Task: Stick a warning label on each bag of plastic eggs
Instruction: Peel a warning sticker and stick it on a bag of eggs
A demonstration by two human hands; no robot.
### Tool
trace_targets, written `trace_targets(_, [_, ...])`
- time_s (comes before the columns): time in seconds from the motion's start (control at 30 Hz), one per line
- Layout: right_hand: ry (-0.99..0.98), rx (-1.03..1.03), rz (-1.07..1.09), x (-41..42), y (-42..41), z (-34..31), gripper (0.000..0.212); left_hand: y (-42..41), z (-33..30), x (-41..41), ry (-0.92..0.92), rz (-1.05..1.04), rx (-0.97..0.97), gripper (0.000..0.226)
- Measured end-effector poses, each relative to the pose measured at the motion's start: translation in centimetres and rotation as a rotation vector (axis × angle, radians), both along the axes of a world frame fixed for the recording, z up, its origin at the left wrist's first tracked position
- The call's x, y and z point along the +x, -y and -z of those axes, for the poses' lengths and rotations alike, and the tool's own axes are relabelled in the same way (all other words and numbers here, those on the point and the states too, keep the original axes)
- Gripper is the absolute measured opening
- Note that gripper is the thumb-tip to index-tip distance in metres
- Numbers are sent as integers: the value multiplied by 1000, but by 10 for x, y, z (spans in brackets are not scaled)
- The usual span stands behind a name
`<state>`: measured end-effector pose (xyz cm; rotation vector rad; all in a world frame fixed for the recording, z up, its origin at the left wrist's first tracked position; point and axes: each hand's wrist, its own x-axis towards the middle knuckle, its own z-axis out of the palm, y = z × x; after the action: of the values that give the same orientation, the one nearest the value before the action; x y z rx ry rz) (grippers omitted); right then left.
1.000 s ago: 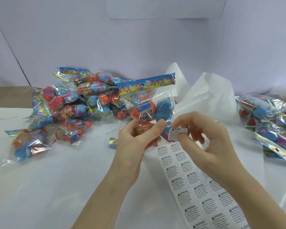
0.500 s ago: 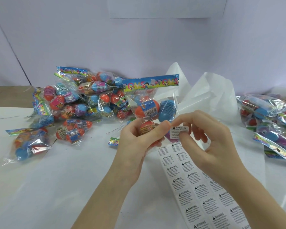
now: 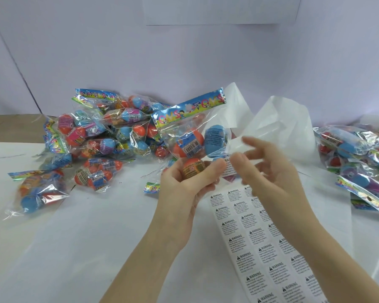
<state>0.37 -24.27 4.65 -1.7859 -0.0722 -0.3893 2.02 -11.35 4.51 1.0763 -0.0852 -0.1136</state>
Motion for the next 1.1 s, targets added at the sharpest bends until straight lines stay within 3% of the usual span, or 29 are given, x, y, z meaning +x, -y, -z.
trace_targets(0.07, [-56,36,-99,1,-4,1,33,2,0,-2,14,8,-11,35])
trace_targets(0.23, [-80,277,-225,-2,-7,1,35,2,0,-1,36,-17,0,49])
trace_targets(0.43, [-165,447,-308,-1,-7,2,30,3,4,-1,28,-50,20,38])
trace_targets(0.6, [-234,594,-346,2,-6,4,40,3,5,0,26,-64,13,27])
trace_targets(0.7, [-187,482,-297,2,-9,4,44,5,4,-1,22,-68,-12,34])
trace_targets(0.8, [-105,345,-242,1,-12,4,30,5,6,-1,19,-81,-9,35])
trace_targets(1.1, [-169,579,-319,3,-10,8,28,7,5,-2,27,-58,-36,38])
